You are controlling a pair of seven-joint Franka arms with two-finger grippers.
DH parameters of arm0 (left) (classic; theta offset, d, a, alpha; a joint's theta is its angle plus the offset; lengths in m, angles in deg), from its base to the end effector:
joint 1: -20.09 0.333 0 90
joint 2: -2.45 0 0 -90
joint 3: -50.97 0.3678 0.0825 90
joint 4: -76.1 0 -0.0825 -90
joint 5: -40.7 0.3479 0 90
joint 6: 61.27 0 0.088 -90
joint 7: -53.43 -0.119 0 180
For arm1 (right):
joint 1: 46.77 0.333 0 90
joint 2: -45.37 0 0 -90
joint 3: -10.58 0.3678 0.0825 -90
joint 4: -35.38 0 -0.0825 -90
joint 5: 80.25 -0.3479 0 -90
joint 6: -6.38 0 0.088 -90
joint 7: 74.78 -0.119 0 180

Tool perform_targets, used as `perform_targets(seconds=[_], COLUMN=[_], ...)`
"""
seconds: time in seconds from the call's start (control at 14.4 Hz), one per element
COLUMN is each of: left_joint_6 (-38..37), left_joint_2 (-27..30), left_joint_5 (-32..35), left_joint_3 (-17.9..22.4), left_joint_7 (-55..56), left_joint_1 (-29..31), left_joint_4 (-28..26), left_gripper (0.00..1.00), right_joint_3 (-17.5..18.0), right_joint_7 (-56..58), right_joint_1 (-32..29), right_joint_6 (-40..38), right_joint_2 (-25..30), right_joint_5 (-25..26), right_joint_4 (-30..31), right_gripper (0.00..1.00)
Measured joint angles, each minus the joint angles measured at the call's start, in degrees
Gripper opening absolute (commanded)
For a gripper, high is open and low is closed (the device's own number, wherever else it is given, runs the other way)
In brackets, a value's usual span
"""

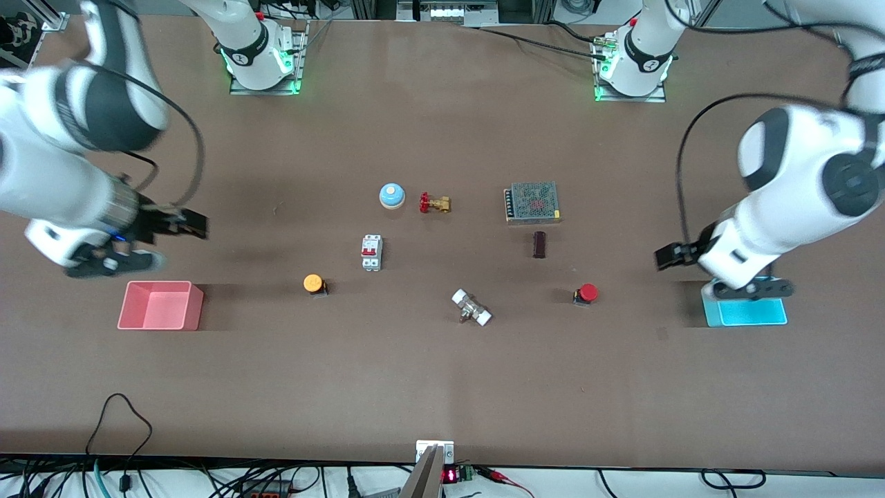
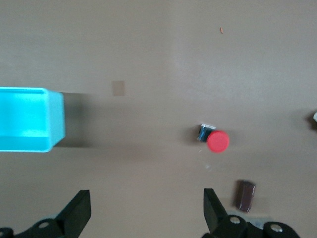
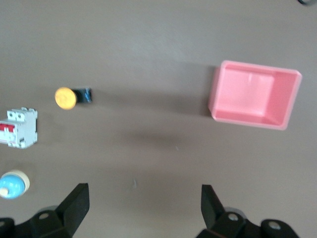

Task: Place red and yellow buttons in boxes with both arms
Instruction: 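Grasp the yellow button with the right gripper while the left gripper grasps the red button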

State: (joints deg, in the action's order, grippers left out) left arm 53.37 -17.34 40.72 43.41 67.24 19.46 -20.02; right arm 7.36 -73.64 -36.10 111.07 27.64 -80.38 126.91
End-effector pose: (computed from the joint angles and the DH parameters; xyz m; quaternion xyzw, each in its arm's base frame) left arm 0.6311 -0.0804 0.4541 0.9983 0.0526 -0.0137 0.0199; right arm 0.6185 0.0856 0.4960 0.9963 0.0755 -0.0392 0.0097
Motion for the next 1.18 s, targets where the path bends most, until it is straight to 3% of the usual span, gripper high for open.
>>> perform_targets(seconds=[0.63,0.97,1.18], left_joint_6=[13.1,14.1,14.1], left_joint_2=[-13.7,-17.0,-17.1], left_joint_5=[0.1,5.7,6.1], left_joint_3=[0.0,0.1,0.5], left_joint_7=[13.2,19.7,19.8], left_joint_1=[-7.5,-10.6,-10.6], left_joint_4=[0.0,0.0,0.1], left_gripper=[1.0,1.0,0.88], right_joint_3=[0.2,0.2,0.0], right_joint_7=[-9.9,-12.0,-12.3], right_joint_1=[9.4,11.7,11.7], right_joint_6=[12.0,14.6,16.9], right_joint_2=[-11.8,-16.4,-18.9], right_joint_5=[-2.0,-2.0,-2.0], right_joint_4=[-0.1,-1.2,-1.5], right_gripper=[1.0,1.0,1.0])
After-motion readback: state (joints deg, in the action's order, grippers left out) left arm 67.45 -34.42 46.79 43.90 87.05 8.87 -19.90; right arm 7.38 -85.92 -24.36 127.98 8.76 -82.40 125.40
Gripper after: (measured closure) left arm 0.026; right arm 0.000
